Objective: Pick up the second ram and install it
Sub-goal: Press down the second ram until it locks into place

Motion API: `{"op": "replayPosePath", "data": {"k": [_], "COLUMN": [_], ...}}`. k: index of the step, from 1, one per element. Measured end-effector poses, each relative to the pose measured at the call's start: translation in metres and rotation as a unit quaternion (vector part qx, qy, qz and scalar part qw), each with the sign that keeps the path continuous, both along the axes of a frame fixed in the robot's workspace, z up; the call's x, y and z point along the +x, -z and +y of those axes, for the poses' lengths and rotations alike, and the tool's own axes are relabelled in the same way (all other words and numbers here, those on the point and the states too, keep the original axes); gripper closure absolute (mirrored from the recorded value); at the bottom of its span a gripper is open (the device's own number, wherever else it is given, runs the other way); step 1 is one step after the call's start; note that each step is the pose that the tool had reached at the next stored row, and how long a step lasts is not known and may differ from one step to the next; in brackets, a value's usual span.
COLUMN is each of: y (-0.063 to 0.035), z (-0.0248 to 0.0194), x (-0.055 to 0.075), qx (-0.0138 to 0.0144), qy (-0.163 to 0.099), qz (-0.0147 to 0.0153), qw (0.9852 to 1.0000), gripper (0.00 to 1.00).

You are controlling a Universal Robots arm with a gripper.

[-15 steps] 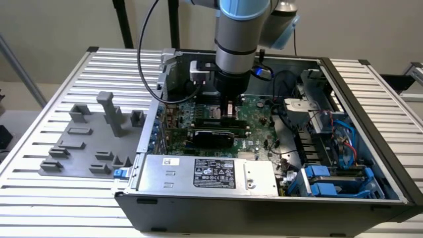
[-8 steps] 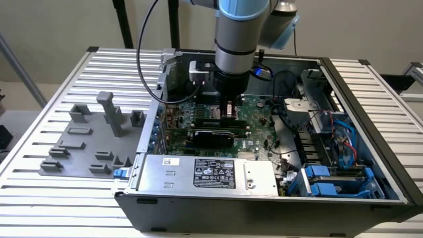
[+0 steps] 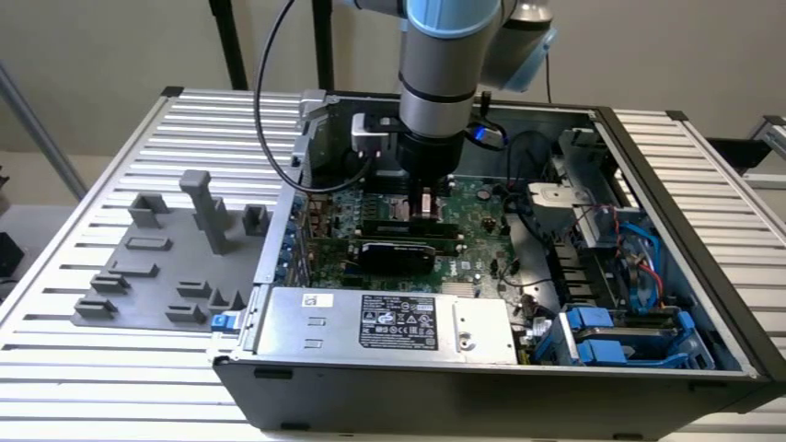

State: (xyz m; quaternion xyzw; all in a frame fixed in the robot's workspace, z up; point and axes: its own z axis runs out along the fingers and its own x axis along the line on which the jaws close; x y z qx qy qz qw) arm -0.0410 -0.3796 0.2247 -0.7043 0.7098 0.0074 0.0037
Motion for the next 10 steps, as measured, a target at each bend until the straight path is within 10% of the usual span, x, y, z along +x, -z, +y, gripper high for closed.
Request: {"op": "replayPosePath", "data": {"k": [10], "y": [0.0014], "z": [0.0004], "x": [0.0000], "qx": [-0.0001], "qy": [-0.002], "qz": [0.0000], "qw": [1.0000], "gripper": [1.00]}}
